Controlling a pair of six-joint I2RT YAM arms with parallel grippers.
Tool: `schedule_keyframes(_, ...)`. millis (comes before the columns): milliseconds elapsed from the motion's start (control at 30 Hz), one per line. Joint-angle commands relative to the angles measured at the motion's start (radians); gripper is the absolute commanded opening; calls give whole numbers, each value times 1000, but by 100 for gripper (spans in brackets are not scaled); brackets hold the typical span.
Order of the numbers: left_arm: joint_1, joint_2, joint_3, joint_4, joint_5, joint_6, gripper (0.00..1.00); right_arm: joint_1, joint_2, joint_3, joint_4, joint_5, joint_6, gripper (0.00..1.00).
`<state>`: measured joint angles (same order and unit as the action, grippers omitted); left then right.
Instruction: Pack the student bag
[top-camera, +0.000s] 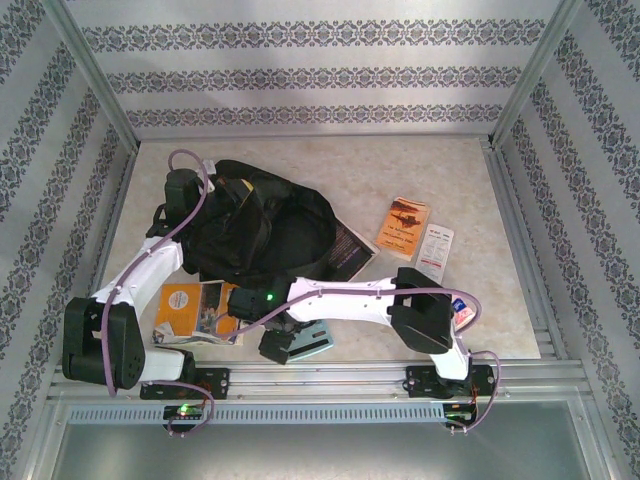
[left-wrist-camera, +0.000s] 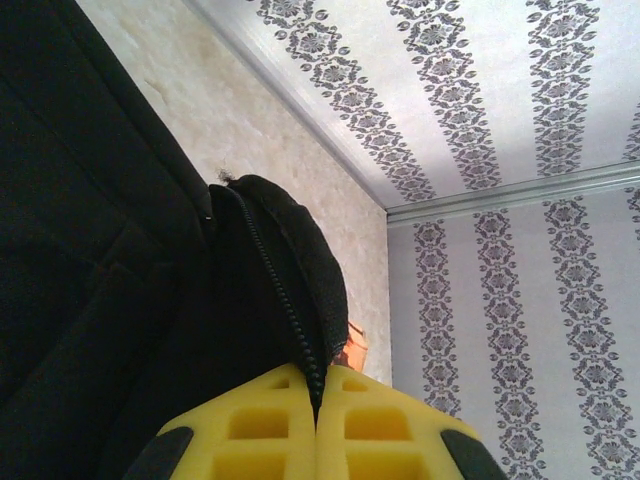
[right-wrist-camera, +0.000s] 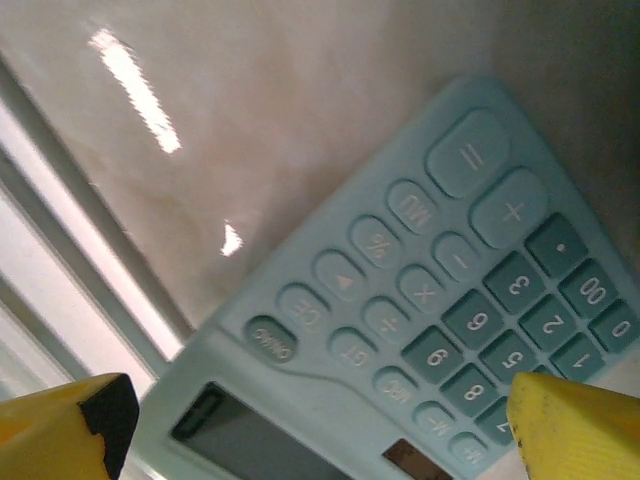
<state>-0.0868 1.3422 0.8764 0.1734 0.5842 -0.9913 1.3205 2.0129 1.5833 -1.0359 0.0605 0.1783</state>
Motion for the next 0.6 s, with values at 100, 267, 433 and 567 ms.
schedule_keyframes(100, 27, 17, -28, 87, 22, -32, 0, 15, 9, -63, -49, 120, -34, 96)
schedule_keyframes(267, 32, 26, -34, 101, 28, -43, 0, -27, -30, -140, -32, 157, -32, 96)
schedule_keyframes(433, 33, 26, -34, 103, 29, -41, 0, -113, -78, -205, -15, 212, -35, 96)
schedule_keyframes(567, 35, 28, -34, 106, 32, -44, 0, -200, -100, -218, -19, 294, -21, 96)
